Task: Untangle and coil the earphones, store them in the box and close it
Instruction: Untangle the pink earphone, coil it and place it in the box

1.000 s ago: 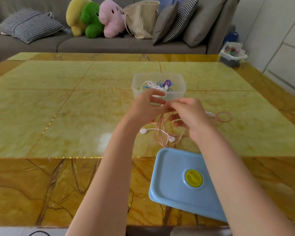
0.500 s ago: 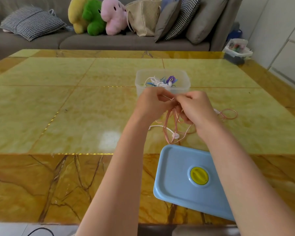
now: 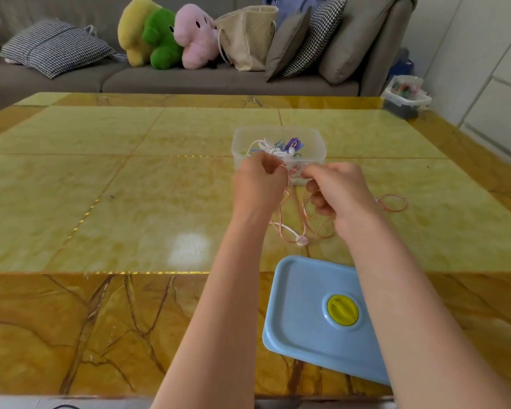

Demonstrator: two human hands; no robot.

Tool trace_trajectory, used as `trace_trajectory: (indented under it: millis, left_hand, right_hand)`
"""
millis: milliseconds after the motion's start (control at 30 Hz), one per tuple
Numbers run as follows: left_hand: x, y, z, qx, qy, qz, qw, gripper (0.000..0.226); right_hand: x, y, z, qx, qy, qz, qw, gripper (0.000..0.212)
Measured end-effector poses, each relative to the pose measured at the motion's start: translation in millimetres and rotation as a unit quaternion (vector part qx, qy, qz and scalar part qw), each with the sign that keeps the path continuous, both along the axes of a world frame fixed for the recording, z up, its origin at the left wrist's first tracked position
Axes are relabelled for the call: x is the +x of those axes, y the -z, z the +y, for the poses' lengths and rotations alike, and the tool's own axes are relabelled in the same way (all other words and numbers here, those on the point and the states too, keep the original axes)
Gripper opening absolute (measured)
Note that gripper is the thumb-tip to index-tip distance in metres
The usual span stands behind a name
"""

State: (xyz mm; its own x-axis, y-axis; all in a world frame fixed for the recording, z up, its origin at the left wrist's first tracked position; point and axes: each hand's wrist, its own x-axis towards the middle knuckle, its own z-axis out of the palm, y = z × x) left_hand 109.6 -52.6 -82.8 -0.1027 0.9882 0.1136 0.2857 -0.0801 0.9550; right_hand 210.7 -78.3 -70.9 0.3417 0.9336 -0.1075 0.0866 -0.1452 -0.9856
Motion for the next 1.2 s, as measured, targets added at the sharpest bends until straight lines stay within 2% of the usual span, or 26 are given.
trace_trajectory:
  millis: [133, 200, 333, 467, 600, 667, 767, 933, 1067, 1200]
  left_hand:
    - [-1.3, -5.5, -0.9, -0.004, -0.061, -0.095, 0.994, 0.012]
    - [-8.4, -7.3, -1.8, -0.014, -0.074, -0.109, 0.991, 0.014]
    - [-20.0, -4.3, -0.2, -0.028, -0.057, -0.05, 0.997, 0.018]
    - [-22.9, -2.9, 0.3, -0.017, -0.049, -0.033, 0.998, 0.019]
    - [-21.2, -1.4, 1.1, -0.023, -0.04, -0.025, 0.999, 0.018]
    - [-22.2, -0.8, 2.0, -0.025, -0.044, -0.021, 0.998, 0.018]
    - [-23.6, -1.1, 2.6, -0.029, -0.035, -0.018, 0.999, 0.017]
    - [-15.6, -2.6, -4.2, -0.059, 0.058, 0.034, 0.996, 0.008]
    - [-11.5, -6.8, -7.2, -0.048, 0.058, 0.006, 0.997, 0.017]
    - [-16.0, -17.6, -12.8, -0.054, 0.078, -0.062, 0.994, 0.018]
  right_hand:
    - [-17.9, -4.2, 3.3, -0.009, 0.034, 0.133, 0.99, 0.021]
    - [-26.3, -3.5, 4.5, -0.015, 0.031, 0.145, 0.989, 0.022]
    - [-30.5, -2.0, 2.9, -0.029, -0.006, 0.099, 0.995, 0.016]
    - [-26.0, -3.8, 2.3, -0.022, -0.022, 0.086, 0.996, 0.012]
    - [-17.2, -5.0, 0.6, -0.006, -0.024, 0.063, 0.998, 0.02]
    - [-10.9, -5.4, -0.8, 0.003, -0.04, 0.013, 0.999, 0.02]
    - [-4.3, -4.4, -1.1, 0.025, -0.065, -0.112, 0.991, 0.008]
    - [2.8, 1.7, 1.3, 0.06, 0.012, -0.252, 0.966, 0.015]
    - [-0.7, -0.6, 1.0, 0.094, -0.005, -0.244, 0.965, 0.017]
    - [-5.9, 0.5, -1.2, 0.09, -0.053, -0.214, 0.971, 0.036]
